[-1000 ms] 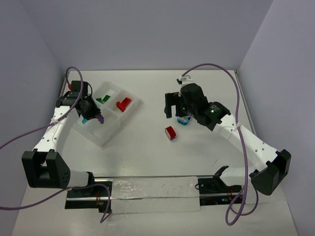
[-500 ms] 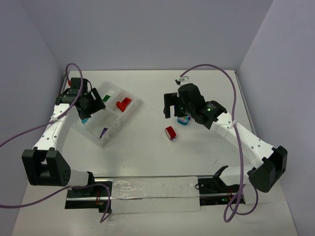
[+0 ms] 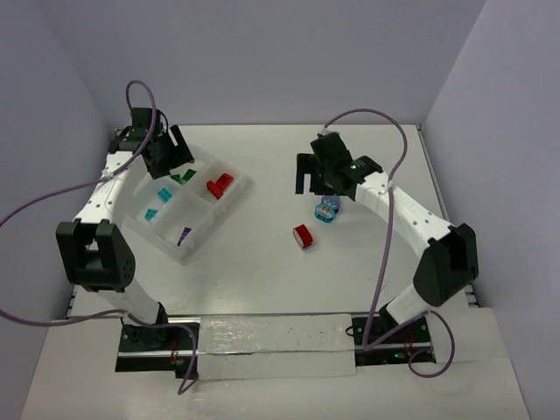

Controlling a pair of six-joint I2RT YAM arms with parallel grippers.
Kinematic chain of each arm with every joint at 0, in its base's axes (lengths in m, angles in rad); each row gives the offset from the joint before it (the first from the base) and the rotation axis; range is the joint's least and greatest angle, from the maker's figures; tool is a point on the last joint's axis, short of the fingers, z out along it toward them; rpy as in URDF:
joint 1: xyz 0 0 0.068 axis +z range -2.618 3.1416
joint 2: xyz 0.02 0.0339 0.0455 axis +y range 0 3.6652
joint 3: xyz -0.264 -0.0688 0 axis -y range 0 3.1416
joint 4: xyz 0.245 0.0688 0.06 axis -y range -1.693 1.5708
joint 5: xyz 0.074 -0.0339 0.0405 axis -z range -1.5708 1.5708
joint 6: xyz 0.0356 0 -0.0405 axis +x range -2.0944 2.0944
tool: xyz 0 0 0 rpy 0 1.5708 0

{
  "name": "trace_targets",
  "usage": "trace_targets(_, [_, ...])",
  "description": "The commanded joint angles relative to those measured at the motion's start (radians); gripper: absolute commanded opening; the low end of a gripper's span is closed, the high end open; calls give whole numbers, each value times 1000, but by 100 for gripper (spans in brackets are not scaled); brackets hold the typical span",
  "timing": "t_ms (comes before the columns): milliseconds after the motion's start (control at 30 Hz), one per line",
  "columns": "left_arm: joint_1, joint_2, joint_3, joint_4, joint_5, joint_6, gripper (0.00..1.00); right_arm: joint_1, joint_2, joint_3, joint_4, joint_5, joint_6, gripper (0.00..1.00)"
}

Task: Sort the legos into containers by color

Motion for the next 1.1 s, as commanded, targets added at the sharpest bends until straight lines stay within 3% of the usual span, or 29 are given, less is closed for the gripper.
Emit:
trace_targets(0, [0,70,60,40,4,-4,82,-25,75,119,-58,-3,16,100])
trace_targets(67, [-18,96,82,39,-62,-15,82,-26,116,162,-65,-21,-9,100])
trace_targets(367, [-40,103,127,11,-105,-76,82,-24,246,318,-155,-34,-110,100])
trace_targets(533, [-46,123,179,-14,-88,-69,82,-25,202,253,-85,-75,-130,100])
trace_targets(700, [-49,95,164,-42,-65,-92,86,-25,206,263,-131,-114,-116,99])
trace_targets(867, [-77,173,310,-233,-55,-94,91,-7,236,305,-235,-85,-76,97])
trace_targets(1067, [-181,51,200,-170,-100,-69,90,68,143,136,-204,-50,-67,99])
